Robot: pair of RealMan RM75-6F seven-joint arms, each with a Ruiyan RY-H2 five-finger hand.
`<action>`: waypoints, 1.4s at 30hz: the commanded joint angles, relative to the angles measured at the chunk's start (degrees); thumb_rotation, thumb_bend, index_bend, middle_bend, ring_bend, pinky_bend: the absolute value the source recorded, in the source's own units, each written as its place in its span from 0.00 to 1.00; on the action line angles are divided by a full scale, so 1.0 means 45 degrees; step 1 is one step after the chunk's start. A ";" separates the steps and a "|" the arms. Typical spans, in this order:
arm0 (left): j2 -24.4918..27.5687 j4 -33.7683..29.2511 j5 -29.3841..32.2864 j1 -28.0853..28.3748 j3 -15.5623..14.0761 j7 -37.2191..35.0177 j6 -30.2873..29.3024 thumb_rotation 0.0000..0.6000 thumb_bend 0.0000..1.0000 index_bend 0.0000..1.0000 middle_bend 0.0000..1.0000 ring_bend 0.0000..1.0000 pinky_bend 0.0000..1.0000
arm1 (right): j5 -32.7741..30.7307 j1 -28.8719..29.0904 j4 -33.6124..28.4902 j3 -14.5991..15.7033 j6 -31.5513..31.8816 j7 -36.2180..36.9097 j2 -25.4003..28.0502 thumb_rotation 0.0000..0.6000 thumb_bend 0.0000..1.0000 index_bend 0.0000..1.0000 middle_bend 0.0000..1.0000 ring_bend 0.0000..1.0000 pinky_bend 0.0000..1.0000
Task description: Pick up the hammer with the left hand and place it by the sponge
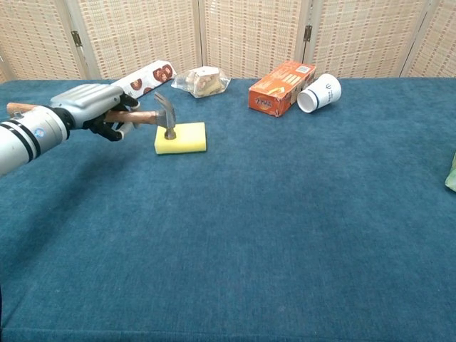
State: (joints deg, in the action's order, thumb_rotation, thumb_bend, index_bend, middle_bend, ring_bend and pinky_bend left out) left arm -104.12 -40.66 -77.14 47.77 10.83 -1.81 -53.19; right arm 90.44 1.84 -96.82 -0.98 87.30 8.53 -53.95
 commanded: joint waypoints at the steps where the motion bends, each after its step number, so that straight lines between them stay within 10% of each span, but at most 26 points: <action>1: -0.0043 0.0009 -0.0075 0.0016 0.0059 -0.0261 -0.0318 1.00 0.74 0.72 0.82 0.67 0.69 | 0.0014 -0.0033 0.0024 0.0005 0.0052 0.0042 -0.0001 1.00 0.12 0.08 0.33 0.10 0.12; 14: 0.1377 -0.2469 0.0707 -0.0233 0.0854 -0.1389 -0.0353 1.00 0.74 0.72 0.82 0.67 0.69 | 0.0058 -0.0086 0.0167 -0.0007 0.0132 0.0198 -0.0060 1.00 0.12 0.08 0.33 0.10 0.12; 33: 0.2412 -0.4568 -0.0953 -0.1323 -0.0927 -0.2371 -0.1081 0.92 0.74 0.65 0.79 0.64 0.68 | 0.0155 -0.0126 0.0177 0.0020 0.0166 0.0211 -0.0093 1.00 0.12 0.08 0.33 0.10 0.12; 42: 0.3893 -0.6430 -0.0041 -0.1443 -0.1073 -0.0962 0.0174 0.52 0.28 0.07 0.20 0.13 0.33 | 0.0280 -0.0194 0.0220 0.0046 0.0325 0.0298 -0.0093 1.00 0.12 0.08 0.33 0.10 0.12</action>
State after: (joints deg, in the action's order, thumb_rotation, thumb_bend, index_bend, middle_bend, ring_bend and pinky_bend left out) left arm -88.64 -67.07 -78.79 41.51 6.09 -8.06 -53.79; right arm 91.70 0.97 -95.84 -0.78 88.76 9.86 -54.38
